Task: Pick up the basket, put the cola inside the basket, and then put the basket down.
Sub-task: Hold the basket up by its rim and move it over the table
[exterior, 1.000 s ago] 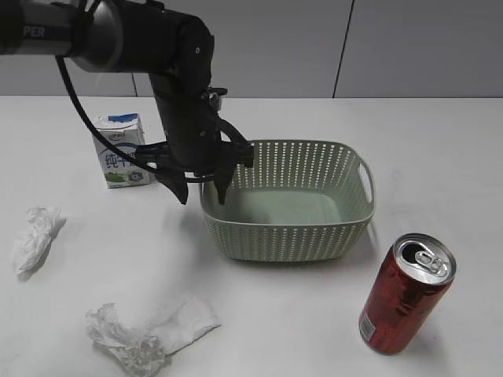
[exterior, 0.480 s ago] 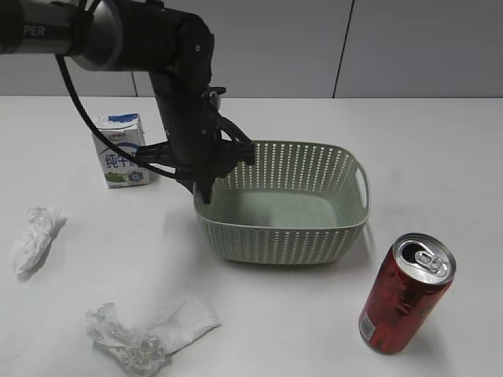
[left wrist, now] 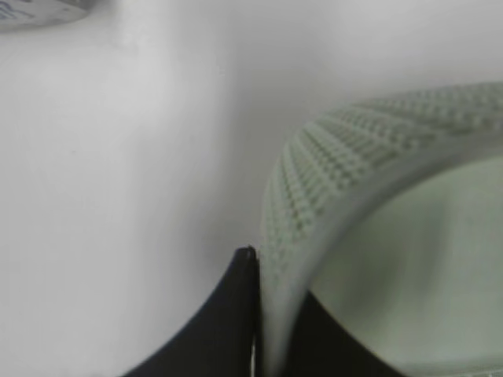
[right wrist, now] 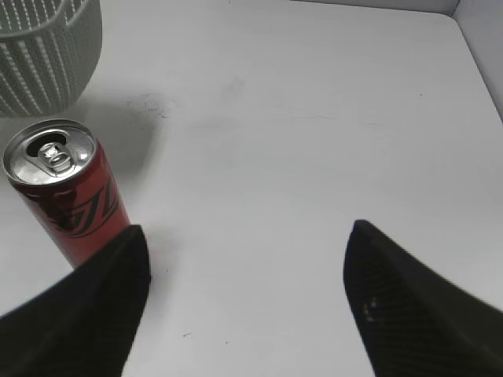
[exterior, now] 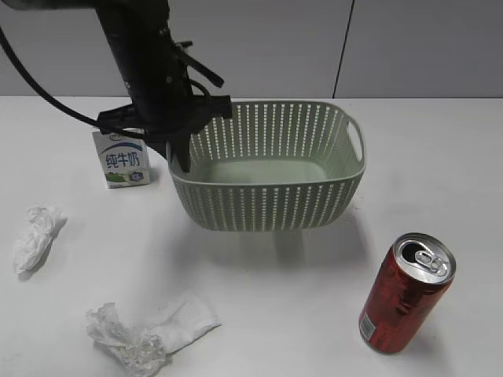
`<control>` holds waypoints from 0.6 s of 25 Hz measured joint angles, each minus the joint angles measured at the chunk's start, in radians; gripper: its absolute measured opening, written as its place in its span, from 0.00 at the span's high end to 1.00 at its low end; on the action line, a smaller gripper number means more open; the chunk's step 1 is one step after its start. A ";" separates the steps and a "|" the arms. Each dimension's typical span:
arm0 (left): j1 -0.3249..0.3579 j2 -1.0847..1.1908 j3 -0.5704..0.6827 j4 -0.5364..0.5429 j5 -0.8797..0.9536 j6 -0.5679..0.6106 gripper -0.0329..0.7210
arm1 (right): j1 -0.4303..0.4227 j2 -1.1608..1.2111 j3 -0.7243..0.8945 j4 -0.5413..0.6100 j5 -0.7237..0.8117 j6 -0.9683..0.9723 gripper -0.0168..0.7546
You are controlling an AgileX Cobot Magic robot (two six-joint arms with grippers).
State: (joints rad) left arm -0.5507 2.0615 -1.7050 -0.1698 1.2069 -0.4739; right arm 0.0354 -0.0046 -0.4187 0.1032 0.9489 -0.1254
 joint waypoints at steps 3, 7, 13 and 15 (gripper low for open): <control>0.000 -0.061 0.000 0.003 0.008 0.001 0.96 | 0.000 0.000 0.000 0.000 0.000 0.000 0.22; 0.000 -0.134 0.027 -0.005 0.009 0.003 0.96 | 0.000 0.000 0.000 0.000 -0.002 0.001 0.22; -0.011 -0.262 0.200 0.008 0.010 0.008 0.96 | 0.000 0.007 -0.023 0.004 -0.028 0.001 0.22; -0.013 -0.310 0.293 0.008 0.009 0.008 0.96 | 0.000 0.040 -0.053 0.023 -0.050 0.001 0.22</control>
State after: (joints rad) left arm -0.5633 1.7515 -1.4117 -0.1618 1.2161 -0.4659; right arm 0.0354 0.0353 -0.4722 0.1261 0.8992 -0.1242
